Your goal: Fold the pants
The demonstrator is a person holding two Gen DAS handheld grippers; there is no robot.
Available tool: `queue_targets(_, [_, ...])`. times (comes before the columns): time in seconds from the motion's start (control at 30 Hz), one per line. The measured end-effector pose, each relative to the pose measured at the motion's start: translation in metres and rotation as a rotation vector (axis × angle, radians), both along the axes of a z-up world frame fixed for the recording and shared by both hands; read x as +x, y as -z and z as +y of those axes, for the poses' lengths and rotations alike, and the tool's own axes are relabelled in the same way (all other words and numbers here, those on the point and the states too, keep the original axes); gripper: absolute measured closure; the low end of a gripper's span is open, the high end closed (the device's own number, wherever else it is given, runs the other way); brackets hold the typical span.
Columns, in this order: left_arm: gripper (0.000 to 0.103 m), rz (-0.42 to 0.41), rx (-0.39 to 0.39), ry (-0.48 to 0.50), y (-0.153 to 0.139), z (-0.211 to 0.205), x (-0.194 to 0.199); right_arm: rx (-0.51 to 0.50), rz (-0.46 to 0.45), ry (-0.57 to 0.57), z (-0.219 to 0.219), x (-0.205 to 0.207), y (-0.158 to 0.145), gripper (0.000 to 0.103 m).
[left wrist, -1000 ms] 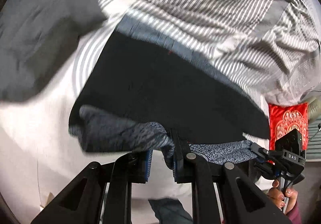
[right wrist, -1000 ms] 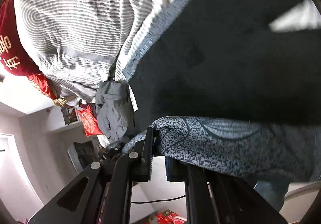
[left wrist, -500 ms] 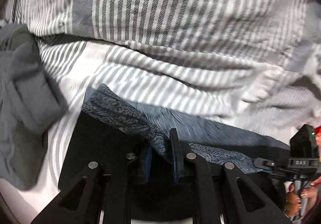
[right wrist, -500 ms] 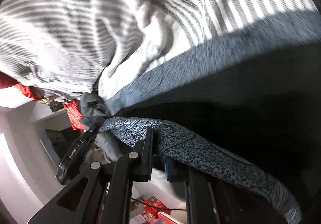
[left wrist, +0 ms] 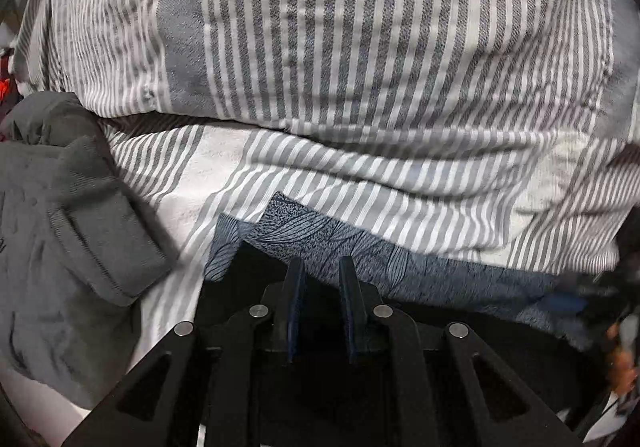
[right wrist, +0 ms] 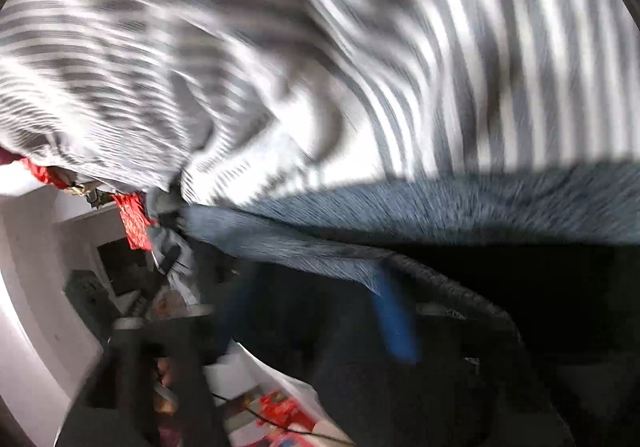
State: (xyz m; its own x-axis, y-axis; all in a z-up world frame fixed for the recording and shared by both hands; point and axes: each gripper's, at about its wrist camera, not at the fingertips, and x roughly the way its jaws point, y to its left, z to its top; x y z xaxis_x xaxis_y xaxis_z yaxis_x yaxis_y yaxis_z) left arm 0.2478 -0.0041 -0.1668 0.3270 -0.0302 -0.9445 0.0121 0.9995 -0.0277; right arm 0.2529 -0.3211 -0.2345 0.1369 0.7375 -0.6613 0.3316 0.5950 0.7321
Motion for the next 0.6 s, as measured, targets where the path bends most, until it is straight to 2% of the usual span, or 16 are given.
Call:
queue_targets(0.07, [0.084,0.014,0.036,0.054,0.004,-0.002,-0.004,-0.02,-0.055,-0.01,0.004,0.003,-0.022,0.028])
queue_targets(0.13, [0.084,0.037,0.061,0.088,0.013,-0.005,-0.005,0.025,-0.067,-0.028,0.015,0.002,-0.032,0.028])
queue_targets(0.17, [0.084,0.05,0.056,0.09,0.018,-0.005,-0.005,0.041,-0.063,-0.051,0.024,0.001,-0.034,0.029])
queue_targets(0.2, [0.084,0.061,0.047,0.088,0.022,-0.005,-0.005,0.051,-0.057,-0.077,0.036,0.001,-0.032,0.036])
queue_targets(0.3, [0.084,0.097,0.085,0.076,0.044,-0.006,-0.008,0.043,-0.005,-0.171,0.076,0.0,-0.011,0.054])
queue_targets(0.37, [0.084,0.095,0.104,0.068,0.056,-0.003,-0.015,0.002,0.024,-0.196,0.082,-0.004,0.007,0.055])
queue_targets(0.4, [0.084,0.075,0.102,0.073,0.058,-0.002,-0.018,-0.038,0.026,-0.207,0.083,-0.004,0.016,0.055])
queue_targets(0.43, [0.084,0.059,0.107,0.086,0.058,-0.003,-0.021,-0.115,0.022,-0.221,0.078,-0.004,0.025,0.06])
queue_targets(0.47, [0.084,0.055,0.123,0.102,0.058,-0.005,-0.022,-0.151,0.028,-0.213,0.07,-0.004,0.033,0.078])
queue_targets(0.5, [0.084,0.054,0.138,0.112,0.059,-0.008,-0.023,-0.139,0.045,-0.178,0.057,-0.005,0.04,0.09])
queue_targets(0.57, [0.084,0.06,0.158,0.115,0.057,-0.011,-0.023,-0.106,0.077,-0.074,0.03,-0.008,0.042,0.088])
queue_targets(0.6, [0.084,0.065,0.165,0.106,0.056,-0.013,-0.023,-0.11,0.064,-0.059,0.022,-0.01,0.036,0.086])
